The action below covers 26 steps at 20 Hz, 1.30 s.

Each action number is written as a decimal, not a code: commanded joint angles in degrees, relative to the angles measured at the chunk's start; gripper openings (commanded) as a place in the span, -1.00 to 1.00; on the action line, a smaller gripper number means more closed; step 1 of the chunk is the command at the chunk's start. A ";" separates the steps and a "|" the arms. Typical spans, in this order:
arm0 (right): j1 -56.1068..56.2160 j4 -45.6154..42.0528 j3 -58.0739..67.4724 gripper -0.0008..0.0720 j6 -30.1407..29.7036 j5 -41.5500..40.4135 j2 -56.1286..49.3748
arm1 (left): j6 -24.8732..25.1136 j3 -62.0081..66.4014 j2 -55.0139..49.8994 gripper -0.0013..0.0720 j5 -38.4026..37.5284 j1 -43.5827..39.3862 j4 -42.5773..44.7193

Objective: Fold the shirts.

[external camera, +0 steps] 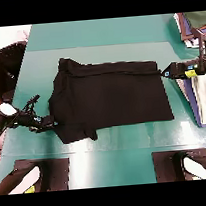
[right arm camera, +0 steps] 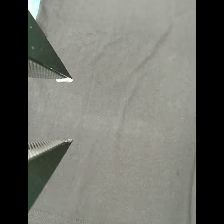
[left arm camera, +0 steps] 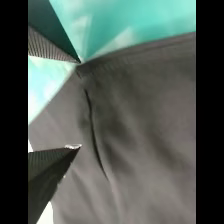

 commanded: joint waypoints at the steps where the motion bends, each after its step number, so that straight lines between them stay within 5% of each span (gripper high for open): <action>1: 0.00 0.04 -0.13 0.19 0.04 0.15 0.35 | 0.31 -1.49 0.04 0.68 4.09 -0.04 -3.82; 2: 0.00 0.02 -0.13 0.19 0.02 0.68 0.35 | 0.33 -1.46 0.04 0.09 4.63 -0.04 -4.59; 3: -0.02 -0.22 -0.13 0.19 0.02 1.55 0.35 | 0.33 -1.46 0.04 -0.71 5.31 -0.04 -4.61; 4: -0.35 -0.44 -0.13 0.19 0.02 2.64 0.35 | 0.31 -1.40 0.04 -0.89 5.81 -0.04 -4.68; 9: -9.09 -2.69 -6.27 0.19 -0.85 11.93 2.69 | 0.31 4.76 4.04 -0.90 3.63 -0.04 -2.12; 13: -22.58 -7.30 -24.22 0.39 -0.85 8.13 9.20 | 0.31 9.22 7.19 -0.90 2.49 -0.04 -1.70; 18: -34.10 1.16 -39.17 0.40 -3.93 4.22 5.42 | 0.26 9.29 7.17 -0.90 2.51 -0.04 -2.12; 24: -25.44 5.99 -37.75 0.19 -5.84 -1.42 -3.82 | 0.26 9.29 7.17 -0.90 2.60 -0.07 -2.12; 26: -21.35 5.86 -35.12 -0.45 -5.86 -1.99 -5.22 | 0.26 9.38 7.17 -0.90 2.75 -0.04 -2.12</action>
